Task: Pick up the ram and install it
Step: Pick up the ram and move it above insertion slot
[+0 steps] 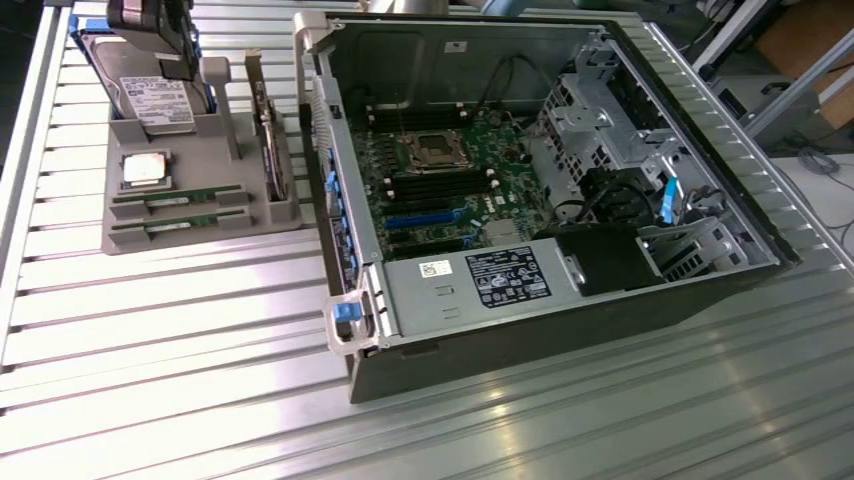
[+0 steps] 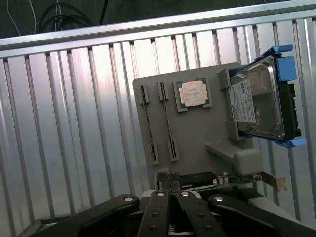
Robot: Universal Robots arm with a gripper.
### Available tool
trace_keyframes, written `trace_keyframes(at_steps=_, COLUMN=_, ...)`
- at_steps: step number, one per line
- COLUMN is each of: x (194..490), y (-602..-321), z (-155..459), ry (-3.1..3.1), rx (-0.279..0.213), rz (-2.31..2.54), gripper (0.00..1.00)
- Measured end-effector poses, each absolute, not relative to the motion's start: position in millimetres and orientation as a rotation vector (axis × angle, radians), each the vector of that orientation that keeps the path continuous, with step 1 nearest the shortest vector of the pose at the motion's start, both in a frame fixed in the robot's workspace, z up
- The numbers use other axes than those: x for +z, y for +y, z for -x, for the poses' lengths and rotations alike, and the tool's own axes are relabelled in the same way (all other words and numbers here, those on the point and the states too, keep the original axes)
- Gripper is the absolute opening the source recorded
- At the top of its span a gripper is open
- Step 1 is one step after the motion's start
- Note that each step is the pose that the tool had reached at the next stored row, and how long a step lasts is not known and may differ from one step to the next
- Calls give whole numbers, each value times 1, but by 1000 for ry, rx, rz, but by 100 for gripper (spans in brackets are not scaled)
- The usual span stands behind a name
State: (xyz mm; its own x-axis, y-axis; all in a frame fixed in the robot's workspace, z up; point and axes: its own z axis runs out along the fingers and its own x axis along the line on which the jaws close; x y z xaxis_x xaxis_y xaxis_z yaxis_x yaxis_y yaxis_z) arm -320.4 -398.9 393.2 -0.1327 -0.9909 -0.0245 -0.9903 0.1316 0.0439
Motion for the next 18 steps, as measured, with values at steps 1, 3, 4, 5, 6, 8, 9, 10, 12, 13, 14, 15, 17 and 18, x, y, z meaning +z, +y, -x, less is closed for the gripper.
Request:
trace_keyframes(at_steps=1, x=393, y=-399, z=320, ry=-2348, rx=-77, rz=-2070, gripper=11)
trace_keyframes(at_steps=3, x=393, y=-399, z=320, ry=-2328, rx=-77, rz=-2091, gripper=11)
trace_keyframes(at_steps=4, x=393, y=-399, z=320, ry=-2304, rx=-77, rz=-2117, gripper=11)
trace_keyframes(at_steps=5, x=393, y=-399, z=320, ry=-2285, rx=-76, rz=-2137, gripper=11)
trace_keyframes(at_steps=6, x=393, y=-399, z=320, ry=-2265, rx=-76, rz=-2158, gripper=11)
trace_keyframes(at_steps=8, x=393, y=-399, z=320, ry=-2230, rx=-76, rz=-2193, gripper=11)
trace_keyframes(at_steps=9, x=393, y=-399, z=320, ry=-2227, rx=-76, rz=-2196, gripper=11)
trace_keyframes(at_steps=10, x=393, y=-399, z=320, ry=-2227, rx=-76, rz=-2196, gripper=11)
trace_keyframes(at_steps=12, x=393, y=-399, z=320, ry=-2227, rx=-76, rz=-2196, gripper=11)
trace_keyframes(at_steps=13, x=393, y=-399, z=320, ry=-2227, rx=-76, rz=-2196, gripper=11)
trace_keyframes(at_steps=14, x=393, y=-399, z=320, ry=-2227, rx=-76, rz=-2196, gripper=11)
trace_keyframes(at_steps=15, x=393, y=-400, z=320, ry=-2227, rx=-76, rz=-2196, gripper=17)
trace_keyframes(at_steps=17, x=393, y=-400, z=320, ry=-2227, rx=-76, rz=-2196, gripper=29)
trace_keyframes(at_steps=18, x=393, y=-400, z=320, ry=-2227, rx=-76, rz=-2196, gripper=29)
